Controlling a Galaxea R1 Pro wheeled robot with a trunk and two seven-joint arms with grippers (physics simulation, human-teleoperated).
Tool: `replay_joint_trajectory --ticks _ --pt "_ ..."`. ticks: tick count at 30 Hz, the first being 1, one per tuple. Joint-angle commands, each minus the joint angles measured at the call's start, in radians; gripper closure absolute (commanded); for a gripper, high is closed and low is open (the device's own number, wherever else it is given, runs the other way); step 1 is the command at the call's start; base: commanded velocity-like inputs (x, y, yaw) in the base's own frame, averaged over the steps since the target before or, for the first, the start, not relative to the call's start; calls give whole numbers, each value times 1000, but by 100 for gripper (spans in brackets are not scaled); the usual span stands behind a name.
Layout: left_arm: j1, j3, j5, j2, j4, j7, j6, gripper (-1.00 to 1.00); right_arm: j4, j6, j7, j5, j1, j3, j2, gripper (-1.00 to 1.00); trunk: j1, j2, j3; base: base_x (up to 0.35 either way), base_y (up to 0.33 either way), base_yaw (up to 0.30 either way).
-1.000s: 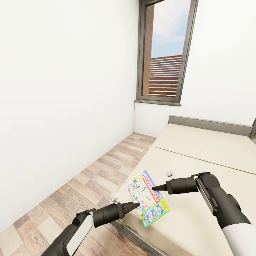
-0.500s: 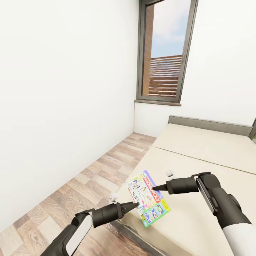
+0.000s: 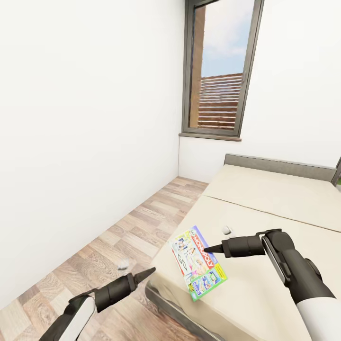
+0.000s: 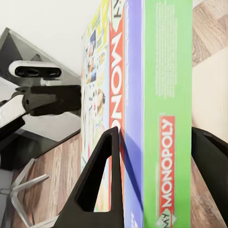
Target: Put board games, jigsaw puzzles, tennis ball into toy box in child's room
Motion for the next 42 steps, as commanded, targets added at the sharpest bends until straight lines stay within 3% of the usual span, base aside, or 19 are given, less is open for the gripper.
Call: replay_joint_trajectory --ticks 1,2,3,4,5,10,13,21,24,29,42 --pt "13 37 13 6 0 1 9 -100 0 9 4 1 -1 0 -1 100 0 0 -1 0 0 0" --pt "13 37 13 6 0 1 9 -100 0 9 4 1 -1 0 -1 100 0 0 -1 0 0 0" --pt "24 76 17 8 -1 2 10 -100 0 9 3 1 -2 -1 -1 100 0 0 -1 0 0 0" --pt "47 182 23 10 1 3 12 -100 0 9 3 1 -2 -7 -1 100 0 0 -1 0 0 0" --pt "52 209 24 10 2 3 12 -100 0 9 3 1 -2 -9 -1 100 0 0 -1 0 0 0" --pt "64 263 25 9 3 13 13 -100 1 9 3 1 -1 -12 -1 100 0 0 -1 0 0 0" --pt "73 289 28 8 -1 56 14 -100 1 9 3 1 -1 -14 -1 100 0 0 -1 0 0 0" --pt "84 311 32 -4 -20 182 13 -100 -7 9 2 1 -2 -16 -2 100 0 0 -1 0 0 0" --pt "88 317 35 -15 -43 267 15 -100 -13 9 2 2 -3 -17 -4 100 0 0 -1 0 0 0" --pt "92 316 57 -31 -85 349 39 -100 -22 9 0 2 -6 -23 -5 100 0 0 -1 0 0 0" --pt "97 279 83 -59 -206 440 119 -100 -17 9 -55 5 -26 -33 0 100 0 0 -1 0 0 0"
